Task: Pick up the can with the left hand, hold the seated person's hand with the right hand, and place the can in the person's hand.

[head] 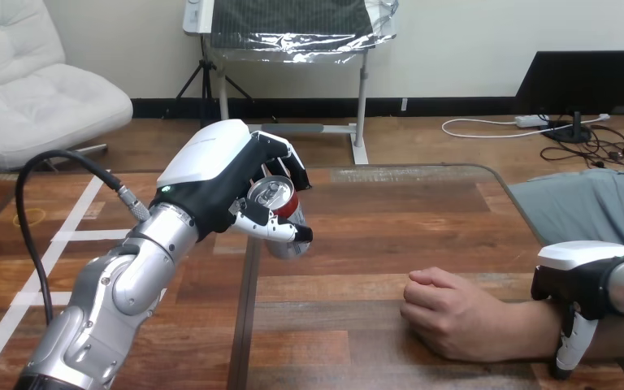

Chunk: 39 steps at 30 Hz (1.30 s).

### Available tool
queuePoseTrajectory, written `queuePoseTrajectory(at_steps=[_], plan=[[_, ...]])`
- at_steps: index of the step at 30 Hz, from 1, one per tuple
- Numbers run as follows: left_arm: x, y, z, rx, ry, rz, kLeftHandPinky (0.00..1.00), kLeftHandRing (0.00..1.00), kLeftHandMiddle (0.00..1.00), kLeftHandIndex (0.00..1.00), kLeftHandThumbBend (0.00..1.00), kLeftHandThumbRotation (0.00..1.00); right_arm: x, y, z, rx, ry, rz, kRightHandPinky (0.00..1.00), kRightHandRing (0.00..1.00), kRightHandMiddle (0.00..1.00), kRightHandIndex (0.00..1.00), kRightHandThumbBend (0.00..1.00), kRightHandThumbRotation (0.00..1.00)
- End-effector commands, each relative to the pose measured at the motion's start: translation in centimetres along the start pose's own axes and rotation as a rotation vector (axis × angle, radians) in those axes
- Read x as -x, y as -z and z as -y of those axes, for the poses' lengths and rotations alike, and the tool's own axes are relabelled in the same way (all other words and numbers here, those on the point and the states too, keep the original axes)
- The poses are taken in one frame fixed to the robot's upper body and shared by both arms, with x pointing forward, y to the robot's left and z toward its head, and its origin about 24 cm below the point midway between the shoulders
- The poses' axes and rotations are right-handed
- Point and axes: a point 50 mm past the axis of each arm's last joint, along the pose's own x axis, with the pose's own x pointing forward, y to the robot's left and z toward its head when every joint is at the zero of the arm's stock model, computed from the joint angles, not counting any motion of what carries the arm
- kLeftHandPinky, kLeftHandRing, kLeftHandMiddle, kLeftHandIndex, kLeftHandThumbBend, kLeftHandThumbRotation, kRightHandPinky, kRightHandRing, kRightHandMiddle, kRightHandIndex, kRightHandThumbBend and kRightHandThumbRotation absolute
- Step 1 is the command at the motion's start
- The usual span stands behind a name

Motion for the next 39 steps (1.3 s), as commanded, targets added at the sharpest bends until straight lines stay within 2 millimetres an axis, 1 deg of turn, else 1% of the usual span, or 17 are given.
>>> queuePoseTrajectory(at_steps=[1,5,8,11,17,21,23,26,30,32,39], plan=[[-1.3,-1.3,-2.5,-0.009,-0.099,0.061,0.34,0.4,0.48,0.51,0.58,0.0,-0.1,-0.6,-1.3,-0.038,-0.044,0.039,0.29,0.39,0.49,0.49,0.67,0.0],[-1.3,-1.4,-2.6,-0.012,-0.097,0.062,0.34,0.4,0.48,0.51,0.58,0.0,0.4,-0.4,-0.9,-0.032,-0.031,0.036,0.3,0.42,0.52,0.49,0.66,0.0],[-1.4,-1.5,-2.6,-0.01,-0.095,0.06,0.34,0.4,0.48,0.51,0.57,0.0,0.8,-0.3,-0.4,-0.026,-0.015,0.035,0.35,0.47,0.56,0.49,0.66,0.0],[-1.5,-1.5,-2.5,-0.007,-0.094,0.061,0.34,0.41,0.48,0.51,0.57,0.0,1.2,-0.1,0.0,-0.029,0.01,0.032,0.37,0.5,0.58,0.49,0.67,0.0],[-1.7,-1.7,-2.5,-0.001,-0.092,0.065,0.34,0.41,0.48,0.51,0.57,0.0,2.0,0.4,0.9,-0.074,0.075,0.018,0.34,0.45,0.54,0.48,0.69,0.0],[-1.8,-1.8,-2.5,0.012,-0.087,0.065,0.34,0.4,0.48,0.51,0.58,0.0,2.5,0.7,1.6,-0.105,0.115,0.002,0.27,0.39,0.49,0.49,0.7,0.0],[-1.9,-1.9,-2.5,0.02,-0.087,0.065,0.34,0.4,0.48,0.51,0.58,0.0,2.8,0.8,2.1,-0.112,0.136,-0.004,0.25,0.37,0.48,0.49,0.7,0.0],[-2.0,-2.0,-2.4,0.031,-0.088,0.069,0.34,0.4,0.48,0.51,0.58,0.0,3.3,1.0,2.7,-0.117,0.17,-0.006,0.24,0.36,0.48,0.49,0.7,0.0],[-2.2,-2.3,-2.4,0.038,-0.09,0.078,0.33,0.4,0.47,0.51,0.58,0.0,4.0,1.2,3.5,-0.126,0.217,0.005,0.26,0.41,0.52,0.49,0.72,0.0],[-2.3,-2.4,-2.3,0.043,-0.09,0.082,0.33,0.4,0.47,0.51,0.58,0.0,4.3,1.3,3.9,-0.129,0.24,0.009,0.27,0.41,0.53,0.48,0.73,0.0],[-2.6,-2.9,-2.2,0.057,-0.093,0.103,0.33,0.39,0.47,0.5,0.58,0.0,5.3,1.6,5.2,-0.111,0.294,0.016,0.27,0.4,0.52,0.49,0.74,0.0]])
